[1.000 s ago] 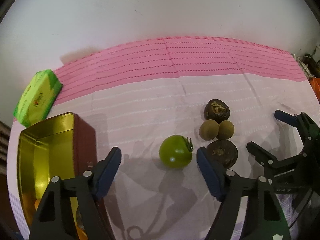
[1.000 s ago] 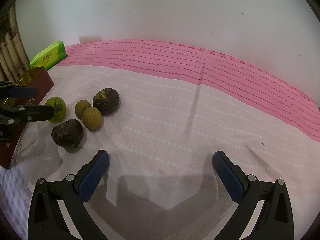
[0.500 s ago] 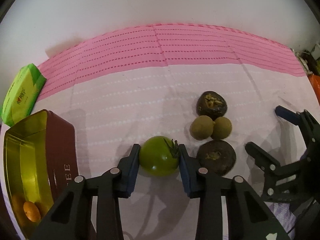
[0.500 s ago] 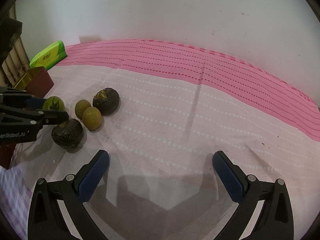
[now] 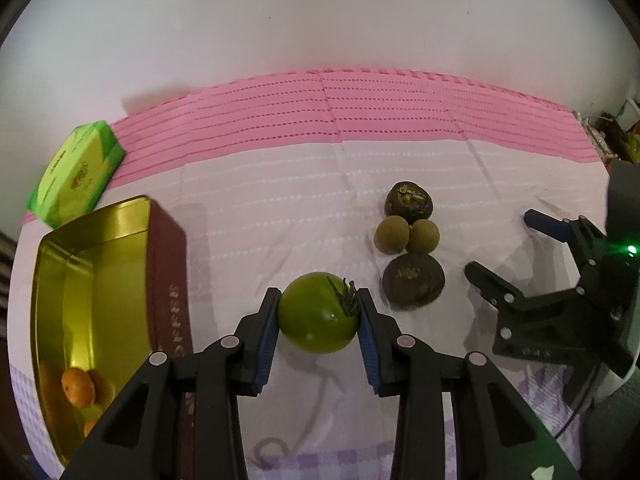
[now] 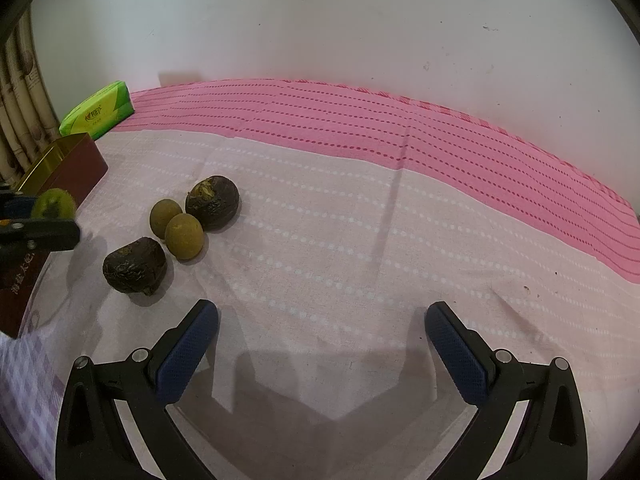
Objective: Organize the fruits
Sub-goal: 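Carry the green tomato into the gold tin and open the left gripper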
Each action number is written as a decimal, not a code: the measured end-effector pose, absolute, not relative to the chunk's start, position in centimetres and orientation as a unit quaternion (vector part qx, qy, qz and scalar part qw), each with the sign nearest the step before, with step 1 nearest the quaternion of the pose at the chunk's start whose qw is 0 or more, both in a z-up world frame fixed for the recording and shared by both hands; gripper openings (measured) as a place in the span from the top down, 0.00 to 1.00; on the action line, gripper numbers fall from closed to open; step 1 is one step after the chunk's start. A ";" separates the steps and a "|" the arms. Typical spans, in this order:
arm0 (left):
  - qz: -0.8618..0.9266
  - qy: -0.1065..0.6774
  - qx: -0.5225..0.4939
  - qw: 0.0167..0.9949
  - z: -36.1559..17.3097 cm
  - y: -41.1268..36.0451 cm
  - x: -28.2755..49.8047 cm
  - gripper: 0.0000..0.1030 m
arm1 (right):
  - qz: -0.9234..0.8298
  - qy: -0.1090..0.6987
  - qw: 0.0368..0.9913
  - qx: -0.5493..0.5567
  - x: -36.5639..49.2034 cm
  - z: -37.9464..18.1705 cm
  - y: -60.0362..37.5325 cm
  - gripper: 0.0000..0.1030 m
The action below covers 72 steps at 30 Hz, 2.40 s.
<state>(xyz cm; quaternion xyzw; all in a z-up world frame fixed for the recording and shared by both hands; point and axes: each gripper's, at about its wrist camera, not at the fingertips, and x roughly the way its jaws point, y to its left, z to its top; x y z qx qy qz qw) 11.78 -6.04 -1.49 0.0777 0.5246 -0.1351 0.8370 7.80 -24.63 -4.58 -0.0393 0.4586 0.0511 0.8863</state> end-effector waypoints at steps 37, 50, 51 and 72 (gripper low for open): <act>0.001 0.510 -0.011 0.860 0.4 9.1 6.4 0.68 | 0.051 0.459 0.886 -0.038 7.8 -4.5 -24.6 0.00; 0.018 0.518 -0.023 0.855 -1.2 11.6 6.1 0.68 | 0.046 0.460 0.886 -0.036 8.0 -4.5 -24.8 0.00; 0.018 0.519 -0.024 0.854 -1.4 11.7 6.1 0.68 | 0.046 0.460 0.886 -0.034 8.0 -4.5 -24.9 0.00; 0.017 0.517 -0.023 0.856 -2.4 12.6 5.9 0.68 | 0.068 0.481 0.873 -0.052 4.8 -4.3 -18.8 0.03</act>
